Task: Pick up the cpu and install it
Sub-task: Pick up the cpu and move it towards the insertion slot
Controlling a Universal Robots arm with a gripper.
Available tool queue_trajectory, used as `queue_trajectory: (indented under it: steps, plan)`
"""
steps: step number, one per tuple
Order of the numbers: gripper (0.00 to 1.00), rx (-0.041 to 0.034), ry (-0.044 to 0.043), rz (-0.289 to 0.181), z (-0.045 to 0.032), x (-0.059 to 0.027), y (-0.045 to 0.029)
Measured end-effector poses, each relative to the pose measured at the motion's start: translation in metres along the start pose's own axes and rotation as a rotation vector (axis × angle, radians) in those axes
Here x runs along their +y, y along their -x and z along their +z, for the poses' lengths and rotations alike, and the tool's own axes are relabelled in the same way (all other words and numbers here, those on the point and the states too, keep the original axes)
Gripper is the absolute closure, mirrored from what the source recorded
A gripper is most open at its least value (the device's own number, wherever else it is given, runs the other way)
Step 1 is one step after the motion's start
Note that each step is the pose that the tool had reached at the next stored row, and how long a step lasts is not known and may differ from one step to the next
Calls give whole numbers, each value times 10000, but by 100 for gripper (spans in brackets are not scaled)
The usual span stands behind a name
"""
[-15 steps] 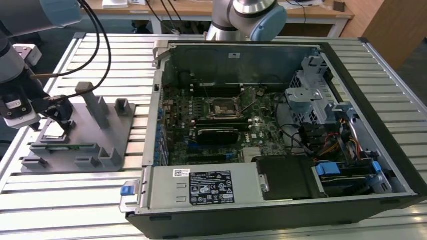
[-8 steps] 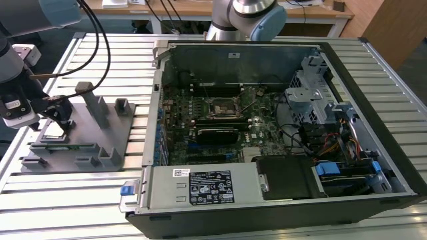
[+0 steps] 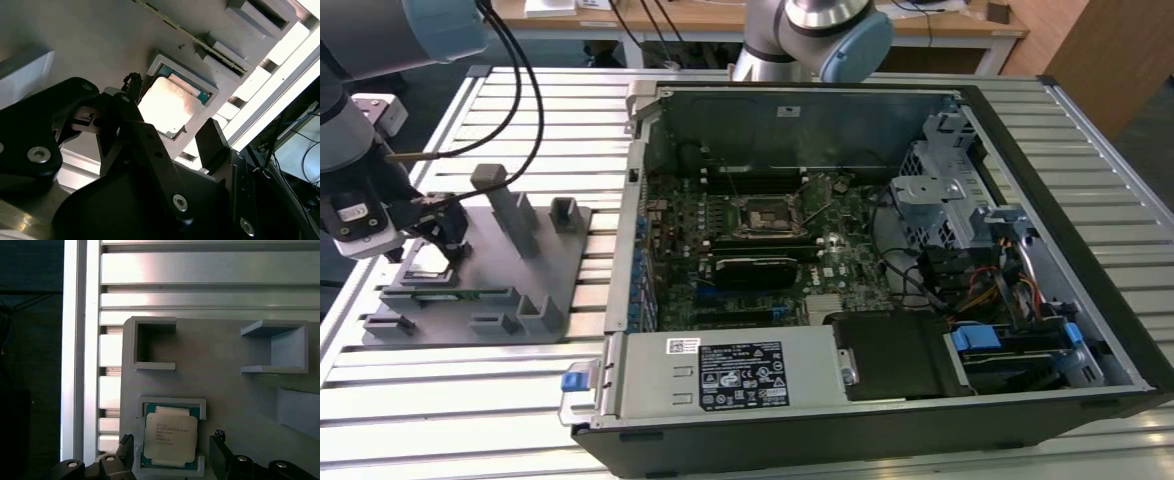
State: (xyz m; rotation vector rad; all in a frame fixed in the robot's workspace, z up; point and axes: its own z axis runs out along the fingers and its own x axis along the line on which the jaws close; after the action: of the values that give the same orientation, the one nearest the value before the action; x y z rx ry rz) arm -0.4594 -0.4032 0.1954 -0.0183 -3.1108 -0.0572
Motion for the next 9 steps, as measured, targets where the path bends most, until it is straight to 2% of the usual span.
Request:
queue_trajectory:
  steps: [3,4,9]
  plan:
    - [30,-1,-8,5,39,20,1]
    - [30,-4,-30,25,-6,90,-12]
    - [30,0,-33,25,13,88,-12]
